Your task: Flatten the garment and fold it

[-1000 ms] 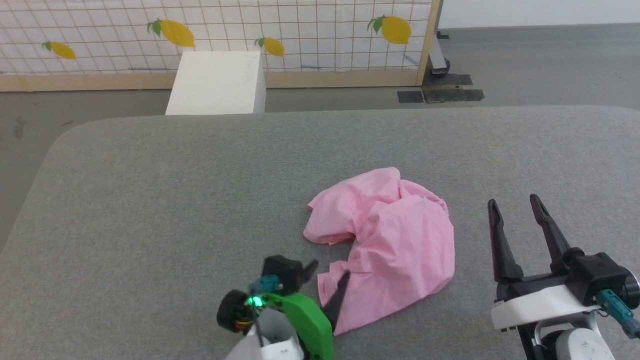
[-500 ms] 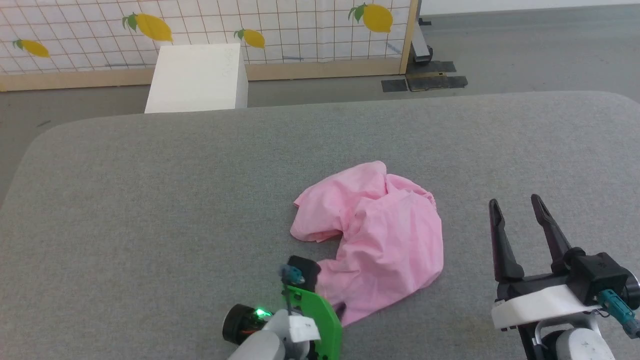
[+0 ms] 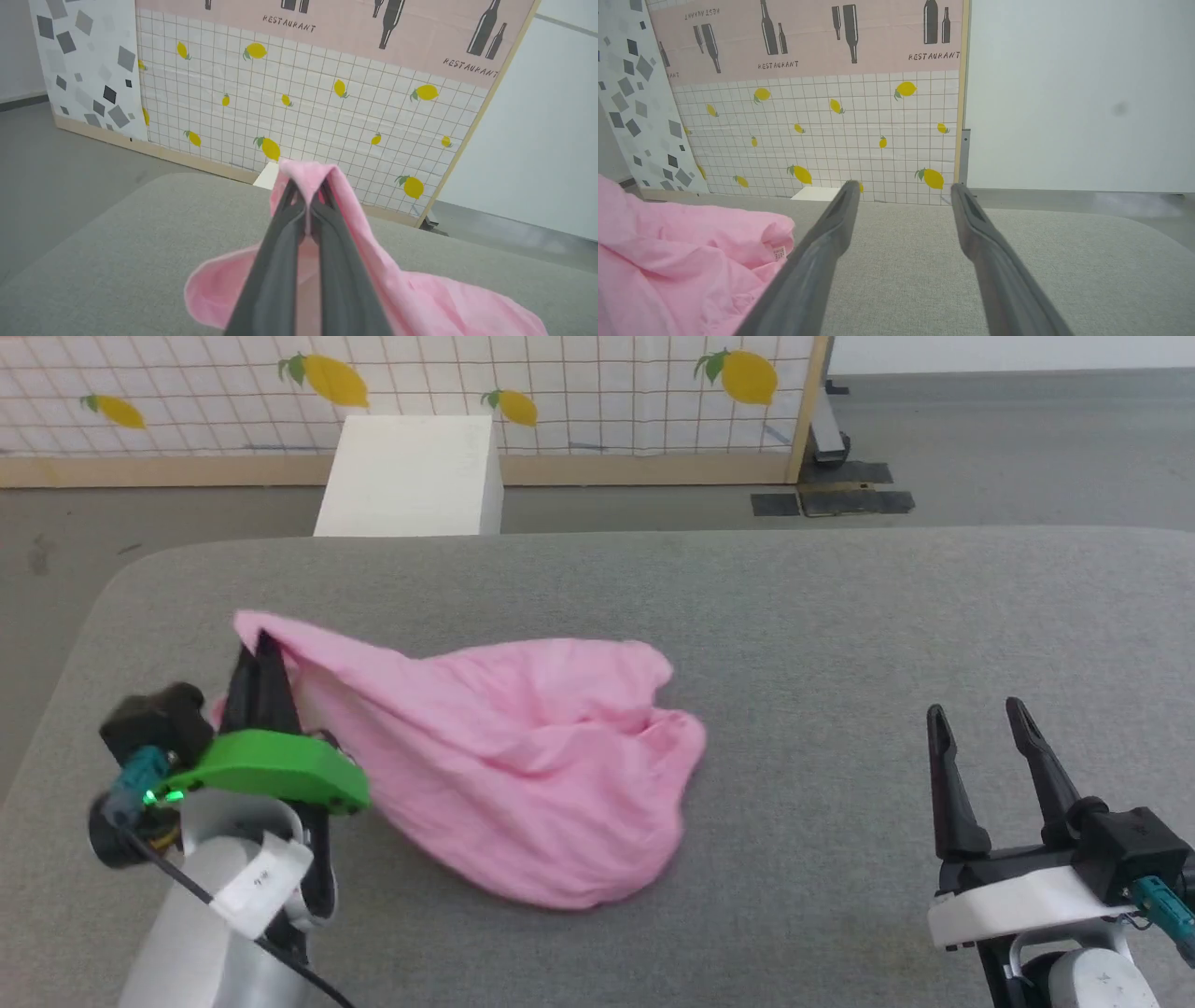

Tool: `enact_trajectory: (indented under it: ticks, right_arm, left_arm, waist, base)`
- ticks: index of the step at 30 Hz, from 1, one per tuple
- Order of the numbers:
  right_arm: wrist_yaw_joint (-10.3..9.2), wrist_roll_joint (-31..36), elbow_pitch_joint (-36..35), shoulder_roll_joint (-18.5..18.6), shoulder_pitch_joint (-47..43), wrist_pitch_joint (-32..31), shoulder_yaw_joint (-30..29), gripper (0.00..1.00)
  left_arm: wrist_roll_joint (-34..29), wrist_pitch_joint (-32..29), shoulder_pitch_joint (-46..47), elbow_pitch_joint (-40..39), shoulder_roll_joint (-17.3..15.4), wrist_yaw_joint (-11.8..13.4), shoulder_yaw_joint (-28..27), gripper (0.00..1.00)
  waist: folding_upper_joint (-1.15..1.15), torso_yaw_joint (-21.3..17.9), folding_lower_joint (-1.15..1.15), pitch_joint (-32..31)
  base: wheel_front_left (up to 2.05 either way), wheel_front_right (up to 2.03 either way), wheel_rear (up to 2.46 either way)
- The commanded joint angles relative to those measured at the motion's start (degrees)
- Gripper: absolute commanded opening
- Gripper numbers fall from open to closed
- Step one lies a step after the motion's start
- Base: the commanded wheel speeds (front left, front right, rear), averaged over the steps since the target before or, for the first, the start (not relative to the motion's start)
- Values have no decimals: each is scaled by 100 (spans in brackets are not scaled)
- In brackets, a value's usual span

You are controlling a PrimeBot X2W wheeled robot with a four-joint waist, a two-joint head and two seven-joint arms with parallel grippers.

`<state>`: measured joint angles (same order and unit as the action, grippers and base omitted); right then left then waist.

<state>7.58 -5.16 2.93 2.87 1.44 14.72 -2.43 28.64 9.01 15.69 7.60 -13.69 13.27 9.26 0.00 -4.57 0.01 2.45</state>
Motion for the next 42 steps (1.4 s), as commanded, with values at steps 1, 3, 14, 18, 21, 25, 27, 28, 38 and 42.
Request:
enact_trajectory:
  ticks: [1, 3, 14, 18, 21, 25, 27, 28, 38, 42]
  right_arm:
    - [-9, -35, -20, 0, -51, 28, 1, 100]
    - [-9, -36, -23, 0, -39, 28, 1, 100]
    - [-9, -111, 8, 0, 61, 28, 126, 100]
    - [-9, -135, 11, 0, 103, 28, 116, 100]
    - [-9, -147, 5, 0, 127, 28, 126, 100]
    - [-9, -165, 9, 0, 158, 28, 108, 100]
    - [-9, -170, 5, 0, 159, 28, 81, 100]
    - [-9, -169, 3, 0, 153, 28, 55, 100]
    - [-9, -140, 4, 0, 112, 28, 99, 100]
    - [-9, -84, 12, 0, 67, 28, 183, 100]
  left_arm:
    - [-132, 52, 189, -153, -48, 45, -9, 0]
    - [-216, 74, 373, -364, -48, 31, 70, 0]
    - [-301, -496, 1192, 257, 884, -1171, 2191, 0]
    - [-116, -887, 1138, 1090, 1042, -1685, 3155, 0]
    - [82, -1269, 1045, 1690, 1072, -1869, 3765, 0]
    - [632, -1817, 930, 2144, 1079, -1975, 4397, 100]
    - [959, -2125, 913, 2241, 1080, -2006, 4607, 100]
    - [1108, -2279, 932, 2286, 1080, -2016, 4680, 100]
    - [1395, -1273, 1162, 1925, 883, -1648, 3915, 100]
    - [1365, -256, 971, 1379, 551, -1311, 3295, 100]
  waist:
    - [0, 83, -1, 6]
    - [0, 129, -1, 14]
    - [0, 90, -1, 120]
    - [0, -49, -1, 199]
    - [0, -154, -1, 264]
    - [0, -231, -1, 311]
    - [0, -221, -1, 319]
    - [0, -197, -1, 318]
    - [0, 184, -1, 159]
    - [0, 331, -1, 66]
  base:
    - [0, 0, 0]
    - [0, 0, 0]
    - [0, 0, 0]
    - [0, 0, 0]
    - [0, 0, 0]
    - [0, 0, 0]
    - [0, 0, 0]
    - [0, 0, 0]
    - [0, 0, 0]
    - [0, 0, 0]
